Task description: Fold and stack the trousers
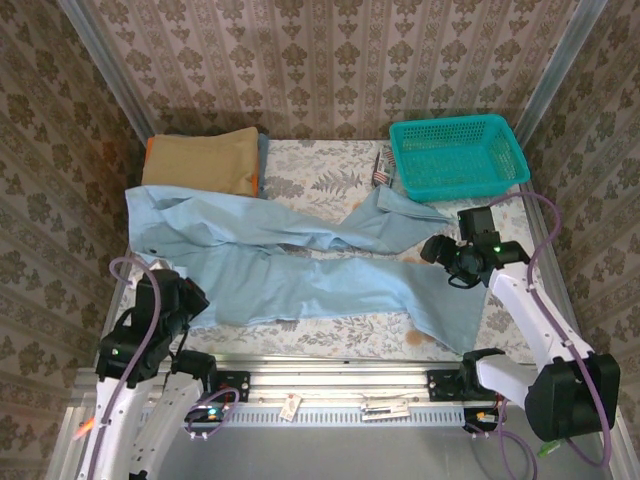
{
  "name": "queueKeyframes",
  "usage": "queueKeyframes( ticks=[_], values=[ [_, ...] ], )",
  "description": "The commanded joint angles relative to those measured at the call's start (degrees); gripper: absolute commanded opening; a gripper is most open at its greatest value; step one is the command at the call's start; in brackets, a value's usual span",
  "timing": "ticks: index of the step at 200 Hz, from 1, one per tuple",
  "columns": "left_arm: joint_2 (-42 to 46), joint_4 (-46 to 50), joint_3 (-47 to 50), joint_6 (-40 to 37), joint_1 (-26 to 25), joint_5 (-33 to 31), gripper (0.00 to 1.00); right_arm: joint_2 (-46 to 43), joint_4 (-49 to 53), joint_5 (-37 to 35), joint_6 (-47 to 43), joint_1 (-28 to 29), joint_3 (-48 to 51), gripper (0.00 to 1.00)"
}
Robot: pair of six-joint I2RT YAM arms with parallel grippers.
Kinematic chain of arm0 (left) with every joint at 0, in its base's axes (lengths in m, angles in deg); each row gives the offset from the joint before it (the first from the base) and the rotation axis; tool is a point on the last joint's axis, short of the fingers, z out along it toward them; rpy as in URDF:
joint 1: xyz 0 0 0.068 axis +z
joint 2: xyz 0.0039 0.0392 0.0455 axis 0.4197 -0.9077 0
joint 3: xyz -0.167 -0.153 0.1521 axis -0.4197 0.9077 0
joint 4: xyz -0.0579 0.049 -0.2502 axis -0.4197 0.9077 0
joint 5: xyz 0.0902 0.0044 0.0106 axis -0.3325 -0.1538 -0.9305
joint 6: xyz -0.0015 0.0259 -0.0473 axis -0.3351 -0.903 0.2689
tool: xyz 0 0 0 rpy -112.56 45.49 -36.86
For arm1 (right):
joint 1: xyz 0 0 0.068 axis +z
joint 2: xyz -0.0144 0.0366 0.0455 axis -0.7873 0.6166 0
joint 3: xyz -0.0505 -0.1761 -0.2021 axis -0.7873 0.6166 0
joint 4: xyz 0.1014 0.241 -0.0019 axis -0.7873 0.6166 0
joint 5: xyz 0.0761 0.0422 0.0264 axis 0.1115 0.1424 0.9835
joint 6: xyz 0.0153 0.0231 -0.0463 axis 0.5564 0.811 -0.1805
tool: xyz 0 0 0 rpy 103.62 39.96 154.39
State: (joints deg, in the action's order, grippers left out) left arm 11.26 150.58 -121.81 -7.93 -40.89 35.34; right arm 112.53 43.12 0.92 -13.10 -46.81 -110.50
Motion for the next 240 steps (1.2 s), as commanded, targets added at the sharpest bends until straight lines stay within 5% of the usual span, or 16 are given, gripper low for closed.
queueKeyframes(
  ticks=[1,15,49,70,87,131,176,240],
  values=[
    [-2.13,-3.09,2.6,-1.42,0.2,9.29,0.17,1.52,-2.17,2.05,-0.4,-0.21,1.83,0.8],
    [-5.0,-12.32,10.48,3.14,-2.76,16.2,0.3,2.48,-3.25,2.84,0.19,-0.2,2.23,0.8],
    [-10.87,-18.84,15.32,11.32,-25.51,-3.57,0.77,2.41,-3.89,3.35,0.18,-0.2,2.15,0.81],
    [-22.05,-22.62,12.77,9.54,-31.51,-7.67,0.92,2.58,-3.85,2.95,-0.45,-0.2,1.88,0.85],
    [-31.77,-26.66,9.94,6.74,-33.73,-8.27,0.95,3.4,-3.98,2.96,-0.56,-0.2,1.31,0.85],
    [-49.78,-26.59,5.12,3.52,-35.95,-14.71,0.67,3.96,-3.6,1.32,-0.77,-0.25,0.73,0.85],
    [-48.02,-30.24,10.83,0.03,-35.95,-11.2,0.0,6.82,-4.58,0.84,-0.48,-0.45,0.47,0.85],
    [-22.67,-11.92,16.57,6.31,-36.13,-8.98,0.0,7.75,-5.69,0.28,0.59,-0.73,-0.28,0.84]
  ],
)
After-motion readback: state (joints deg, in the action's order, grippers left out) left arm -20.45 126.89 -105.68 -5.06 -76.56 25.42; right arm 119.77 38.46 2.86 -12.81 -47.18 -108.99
